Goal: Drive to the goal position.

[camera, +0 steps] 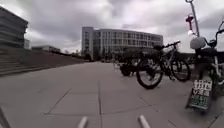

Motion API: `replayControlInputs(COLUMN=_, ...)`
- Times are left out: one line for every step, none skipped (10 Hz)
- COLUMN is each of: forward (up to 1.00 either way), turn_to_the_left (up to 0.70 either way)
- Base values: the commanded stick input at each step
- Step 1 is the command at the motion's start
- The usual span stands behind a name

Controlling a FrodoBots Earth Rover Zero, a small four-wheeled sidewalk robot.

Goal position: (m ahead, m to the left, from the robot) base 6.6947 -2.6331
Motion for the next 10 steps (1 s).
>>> replayControlInputs(forward=0.5, turn_to_the_left=0.01)
replayControlInputs(forward=0.5, turn_to_the_left=0.01)
replayControlInputs(forward=0.5, turn_to_the_left=0.01)
replayControlInputs(forward=0.5, turn_to_the_left=0.01)
replayControlInputs(forward=0.5, turn_to_the_left=0.01)
replayControlInputs(forward=0.5, turn_to_the_left=0.01)
replayControlInputs(forward=0.5, turn_to_the_left=0.01)
replayControlInputs(forward=0.5, turn_to_the_left=0.01)
replayControlInputs(forward=0.5, turn_to_the_left=0.01)
replayControlInputs(forward=0.5, turn_to_the_left=0.01)
